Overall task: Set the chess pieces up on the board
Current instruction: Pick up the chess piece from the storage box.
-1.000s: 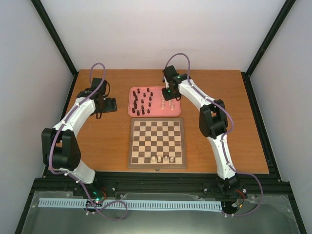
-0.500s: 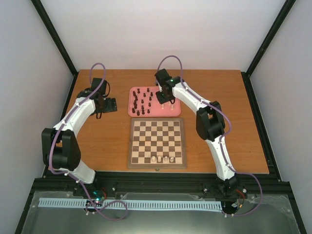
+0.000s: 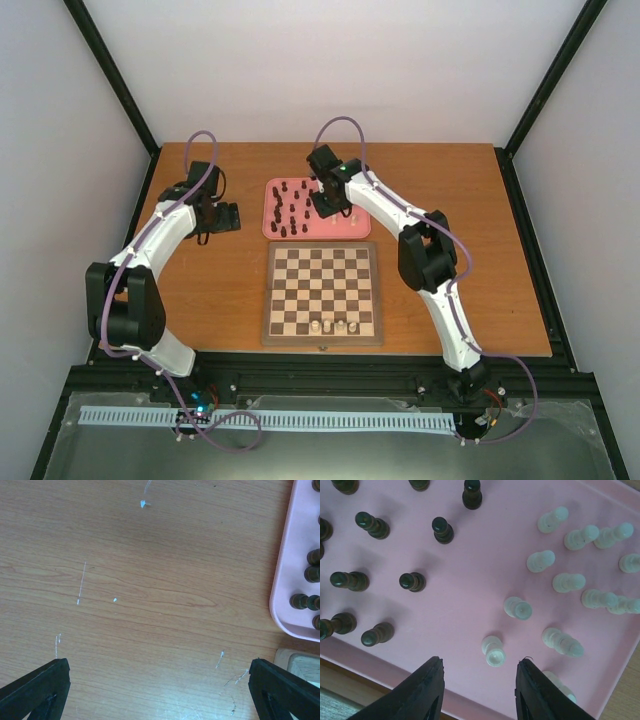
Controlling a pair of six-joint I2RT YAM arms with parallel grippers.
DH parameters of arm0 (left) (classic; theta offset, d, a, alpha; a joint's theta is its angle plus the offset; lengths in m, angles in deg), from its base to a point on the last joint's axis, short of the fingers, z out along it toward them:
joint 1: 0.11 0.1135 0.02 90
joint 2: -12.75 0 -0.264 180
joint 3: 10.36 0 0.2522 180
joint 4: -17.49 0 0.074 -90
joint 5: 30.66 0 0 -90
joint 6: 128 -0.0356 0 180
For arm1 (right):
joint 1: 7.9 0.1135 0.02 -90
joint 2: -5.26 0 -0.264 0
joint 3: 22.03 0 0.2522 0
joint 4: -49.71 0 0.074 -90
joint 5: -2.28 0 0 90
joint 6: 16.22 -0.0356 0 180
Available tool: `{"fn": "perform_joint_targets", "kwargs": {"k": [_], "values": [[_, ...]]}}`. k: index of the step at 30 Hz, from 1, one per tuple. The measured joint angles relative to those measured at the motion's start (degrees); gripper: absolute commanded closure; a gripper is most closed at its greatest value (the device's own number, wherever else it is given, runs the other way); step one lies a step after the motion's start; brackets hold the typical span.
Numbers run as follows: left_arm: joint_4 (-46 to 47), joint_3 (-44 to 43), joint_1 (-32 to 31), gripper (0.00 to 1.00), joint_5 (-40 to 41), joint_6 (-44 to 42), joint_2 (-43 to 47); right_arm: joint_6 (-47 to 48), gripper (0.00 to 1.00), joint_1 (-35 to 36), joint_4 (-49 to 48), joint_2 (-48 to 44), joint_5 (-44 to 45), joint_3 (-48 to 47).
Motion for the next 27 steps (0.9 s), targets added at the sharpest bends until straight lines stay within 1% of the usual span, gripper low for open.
{"fn": "perform_joint_targets", "kwargs": {"k": [16, 27], "values": [[0.0, 0.3, 0.0, 0.0, 0.0, 0.0, 0.0, -1.7, 0.61, -0.2, 1.7, 0.9, 0.0, 0.1], [0.0, 0.3, 0.0, 0.0, 0.0, 0.0, 0.0, -1.7, 0.61, -0.7, 1.9, 4.0, 0.0, 0.0]]}}
